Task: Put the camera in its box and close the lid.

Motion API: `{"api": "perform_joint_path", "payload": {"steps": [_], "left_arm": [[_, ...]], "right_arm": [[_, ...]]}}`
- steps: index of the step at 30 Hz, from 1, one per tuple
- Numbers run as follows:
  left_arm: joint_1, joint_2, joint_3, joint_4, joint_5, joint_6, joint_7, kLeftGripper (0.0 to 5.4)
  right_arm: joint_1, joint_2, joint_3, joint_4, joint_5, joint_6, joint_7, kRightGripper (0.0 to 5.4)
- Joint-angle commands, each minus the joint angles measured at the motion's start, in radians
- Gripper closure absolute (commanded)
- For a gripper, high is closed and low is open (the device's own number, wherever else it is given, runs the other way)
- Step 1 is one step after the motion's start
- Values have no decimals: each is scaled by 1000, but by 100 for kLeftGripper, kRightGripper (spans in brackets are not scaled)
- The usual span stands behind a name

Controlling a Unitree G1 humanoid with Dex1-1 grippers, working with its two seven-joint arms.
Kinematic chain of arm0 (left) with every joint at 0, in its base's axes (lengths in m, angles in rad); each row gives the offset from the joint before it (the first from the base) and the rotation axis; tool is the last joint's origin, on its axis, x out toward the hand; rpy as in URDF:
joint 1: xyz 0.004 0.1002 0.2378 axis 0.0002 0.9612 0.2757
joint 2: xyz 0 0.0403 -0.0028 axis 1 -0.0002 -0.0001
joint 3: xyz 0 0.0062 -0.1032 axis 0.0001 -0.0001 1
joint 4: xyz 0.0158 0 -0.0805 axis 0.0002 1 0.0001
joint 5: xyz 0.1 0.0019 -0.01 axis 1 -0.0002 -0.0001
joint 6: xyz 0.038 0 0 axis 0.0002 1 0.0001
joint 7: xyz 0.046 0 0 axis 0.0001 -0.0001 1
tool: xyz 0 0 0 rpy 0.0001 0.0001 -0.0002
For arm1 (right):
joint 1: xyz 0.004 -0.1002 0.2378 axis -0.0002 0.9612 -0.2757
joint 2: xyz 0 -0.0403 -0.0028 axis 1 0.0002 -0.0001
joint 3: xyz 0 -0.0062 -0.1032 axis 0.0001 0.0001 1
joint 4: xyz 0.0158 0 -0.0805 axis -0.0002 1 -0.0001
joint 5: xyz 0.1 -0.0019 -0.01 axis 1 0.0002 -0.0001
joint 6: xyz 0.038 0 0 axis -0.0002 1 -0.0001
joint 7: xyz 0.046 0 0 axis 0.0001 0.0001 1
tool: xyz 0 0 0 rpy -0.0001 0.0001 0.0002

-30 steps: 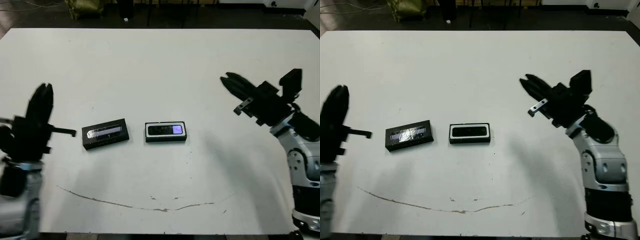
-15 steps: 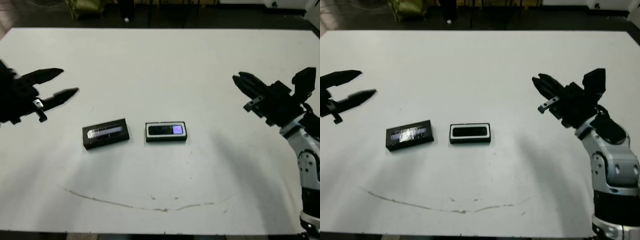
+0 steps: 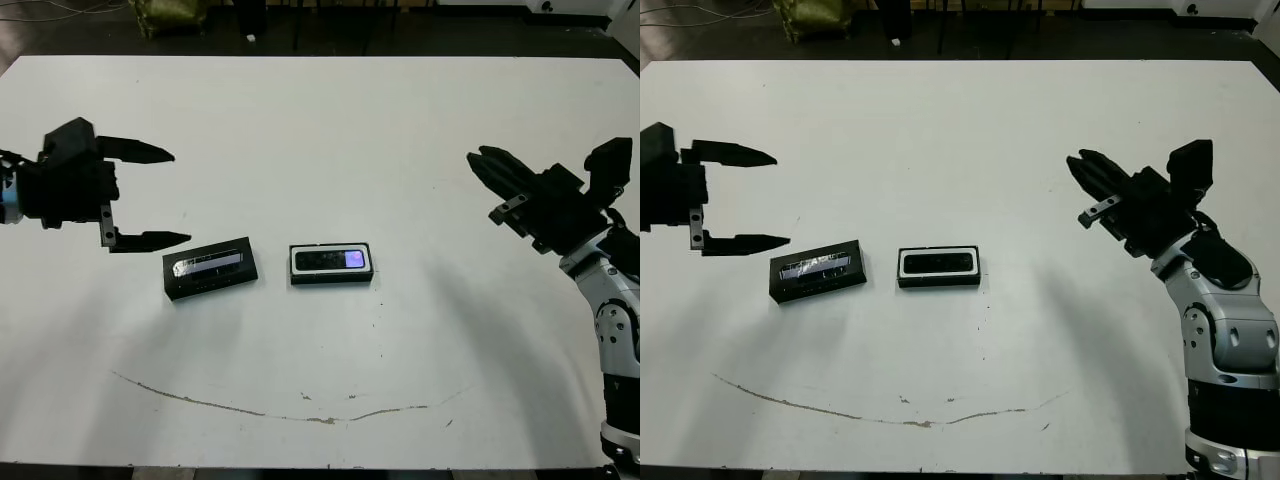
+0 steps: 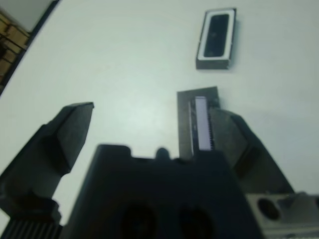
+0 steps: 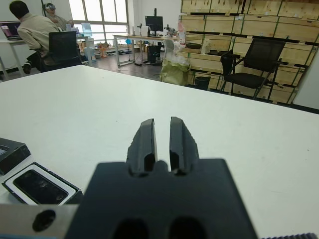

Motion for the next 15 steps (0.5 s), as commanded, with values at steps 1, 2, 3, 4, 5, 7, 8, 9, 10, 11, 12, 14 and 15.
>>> {"api": "perform_joint_path", "payload": {"steps": [1, 2, 3, 4, 5, 7, 8, 9, 10, 11, 12, 14, 15], "left_arm": [[-6, 10, -24, 6, 16, 37, -25, 3], [-11, 5, -26, 18, 11, 45, -38, 3], [-15, 0, -27, 31, 8, 41, -51, 3], [-21, -7, -28, 49, 2, 29, -69, 3], [-26, -16, -27, 67, -5, 20, -86, 3], [-34, -34, -27, 101, -11, 7, -105, 3], [-36, -40, -28, 109, -11, 5, -106, 3], [-36, -45, -28, 116, -13, 12, -107, 3], [-37, -51, -26, 123, -16, 12, -109, 3], [-38, -56, -25, 130, -18, 12, -113, 3], [-39, -62, -24, 137, -21, 11, -118, 3], [-39, -67, -22, 142, -24, 27, -121, 3], [-39, -68, -24, 142, -24, 33, -125, 3]], "right_arm": [[12, -12, 6, 10, -10, -1, 0, 540], [13, -12, 8, 7, -13, 0, -2, 540], [13, -12, 9, 7, -14, -1, -4, 540], [13, -13, 10, 4, -16, 4, -6, 540], [13, -13, 12, 2, -18, 5, -8, 540], [14, -15, 16, -5, -23, 20, -14, 540], [14, -15, 17, -6, -22, 25, -15, 540], [14, -13, 16, -6, -16, 33, -16, 540], [15, -12, 16, -5, -14, 34, -16, 540], [16, -11, 17, -2, -14, 32, -14, 540], [16, -10, 17, 1, -14, 31, -14, 540], [15, -9, 16, 6, -15, 28, -12, 540], [15, -8, 16, 9, -16, 22, -11, 540]]}}
